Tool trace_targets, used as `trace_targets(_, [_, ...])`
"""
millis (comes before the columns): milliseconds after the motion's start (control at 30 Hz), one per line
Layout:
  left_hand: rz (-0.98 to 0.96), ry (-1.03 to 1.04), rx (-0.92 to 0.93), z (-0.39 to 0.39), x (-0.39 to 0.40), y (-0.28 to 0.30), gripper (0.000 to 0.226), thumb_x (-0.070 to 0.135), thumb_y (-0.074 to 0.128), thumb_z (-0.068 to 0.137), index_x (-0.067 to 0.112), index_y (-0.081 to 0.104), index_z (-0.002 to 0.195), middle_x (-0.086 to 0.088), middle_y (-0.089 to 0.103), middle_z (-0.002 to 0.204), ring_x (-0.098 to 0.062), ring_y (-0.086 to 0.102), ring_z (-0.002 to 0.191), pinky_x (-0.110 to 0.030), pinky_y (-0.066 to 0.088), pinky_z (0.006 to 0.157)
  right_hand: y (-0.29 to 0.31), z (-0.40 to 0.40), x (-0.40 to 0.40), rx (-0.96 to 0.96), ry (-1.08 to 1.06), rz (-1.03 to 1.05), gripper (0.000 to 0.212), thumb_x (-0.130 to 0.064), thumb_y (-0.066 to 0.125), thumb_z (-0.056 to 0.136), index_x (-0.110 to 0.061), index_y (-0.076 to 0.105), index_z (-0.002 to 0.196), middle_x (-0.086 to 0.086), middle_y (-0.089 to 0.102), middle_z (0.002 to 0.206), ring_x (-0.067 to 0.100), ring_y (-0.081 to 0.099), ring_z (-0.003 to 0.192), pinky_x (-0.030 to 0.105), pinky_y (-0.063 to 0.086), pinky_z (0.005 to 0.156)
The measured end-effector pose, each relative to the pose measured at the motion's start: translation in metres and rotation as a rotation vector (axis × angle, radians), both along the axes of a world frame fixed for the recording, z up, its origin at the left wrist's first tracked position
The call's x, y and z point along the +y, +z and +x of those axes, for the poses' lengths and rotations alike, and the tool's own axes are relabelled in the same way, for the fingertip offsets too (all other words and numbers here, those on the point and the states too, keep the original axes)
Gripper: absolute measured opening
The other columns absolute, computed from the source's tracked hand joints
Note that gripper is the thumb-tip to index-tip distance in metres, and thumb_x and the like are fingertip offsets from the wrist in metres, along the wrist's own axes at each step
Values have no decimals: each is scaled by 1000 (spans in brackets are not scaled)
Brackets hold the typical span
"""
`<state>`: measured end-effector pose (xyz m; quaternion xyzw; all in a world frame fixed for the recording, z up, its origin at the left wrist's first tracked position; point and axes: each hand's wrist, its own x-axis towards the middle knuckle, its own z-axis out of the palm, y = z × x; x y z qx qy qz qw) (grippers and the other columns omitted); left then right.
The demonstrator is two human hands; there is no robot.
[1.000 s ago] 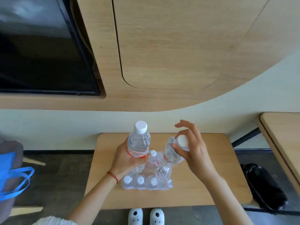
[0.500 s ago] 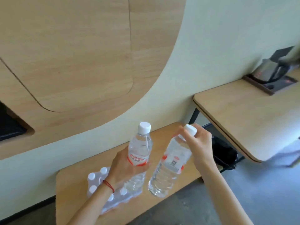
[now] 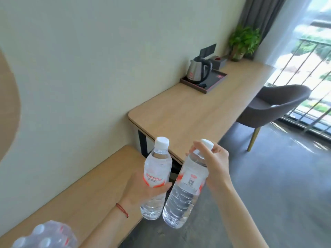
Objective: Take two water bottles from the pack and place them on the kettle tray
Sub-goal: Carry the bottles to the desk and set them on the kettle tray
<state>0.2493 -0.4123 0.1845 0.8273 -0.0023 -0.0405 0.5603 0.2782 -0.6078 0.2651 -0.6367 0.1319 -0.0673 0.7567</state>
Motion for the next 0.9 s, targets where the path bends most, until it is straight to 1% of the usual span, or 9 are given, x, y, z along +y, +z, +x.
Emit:
trace_targets(67, [6, -55, -4, 24, -41, 1, 49, 66, 73, 39, 48, 56, 81, 31, 68, 75, 11, 65, 77, -17, 53, 69, 1, 11, -42, 0, -65, 3, 11, -13, 72, 76, -11, 67, 66, -1, 69, 56, 17, 68, 63, 21, 56, 55])
trace_targets(133, [32, -130, -45, 50, -80, 6, 47, 64, 75, 44, 47, 59, 84, 20, 72, 80, 0, 68, 79, -23, 58, 71, 0, 25, -83, -5, -136, 8, 12, -13, 73, 75, -14, 68, 65, -2, 70, 55, 13, 69, 59, 20, 57, 55])
trace_targets(200, [51, -207, -71, 77, -117, 9, 45, 64, 75, 46, 44, 61, 84, 13, 74, 79, -3, 70, 76, -26, 60, 70, -3, 41, -119, -22, -199, -4, 17, -13, 74, 76, -19, 68, 61, -5, 69, 54, 9, 70, 55, 17, 56, 53])
trace_targets(300, [78, -313, -93, 119, -175, 9, 44, 71, 70, 46, 45, 60, 80, 19, 71, 73, 3, 69, 75, -21, 61, 67, -6, 67, -169, -29, -286, -68, 22, -17, 75, 75, -26, 67, 57, -7, 68, 56, 8, 72, 58, 16, 57, 54])
trace_targets(433, [74, -382, -143, 179, -250, 8, 46, 75, 66, 46, 49, 54, 83, 28, 64, 78, 16, 63, 75, -3, 52, 59, -10, 110, -233, 7, -388, -163, 10, -21, 75, 78, -15, 66, 77, 5, 71, 74, 10, 71, 65, 22, 58, 62])
trace_targets(567, [62, -406, -138, 246, -318, 14, 39, 66, 70, 47, 45, 58, 77, 24, 68, 71, 10, 66, 69, -5, 51, 54, -5, 163, -294, 23, -462, -212, 14, -22, 74, 79, -12, 65, 82, 6, 71, 78, 16, 71, 72, 27, 58, 65])
trace_targets(733, [81, -439, -143, 320, -397, 22, 36, 63, 70, 49, 39, 59, 73, 18, 68, 65, 5, 67, 63, -10, 53, 52, 3, 231, -376, 3, -506, -192, 10, -23, 75, 78, -18, 66, 77, -6, 70, 66, 4, 71, 61, 14, 55, 55])
trace_targets(833, [111, -427, -152, 355, -442, 17, 33, 65, 69, 50, 42, 57, 71, 17, 69, 67, 6, 67, 66, -16, 58, 55, 1, 270, -422, -11, -489, -186, 10, -22, 75, 77, -17, 67, 76, -8, 70, 63, 4, 70, 59, 15, 54, 55])
trace_targets(900, [134, -405, -163, 378, -474, 9, 30, 62, 70, 52, 46, 54, 71, 22, 65, 67, 10, 65, 66, -8, 54, 54, -2, 296, -453, -38, -456, -186, 11, -21, 75, 77, -16, 65, 76, -6, 71, 64, 3, 69, 58, 15, 52, 54])
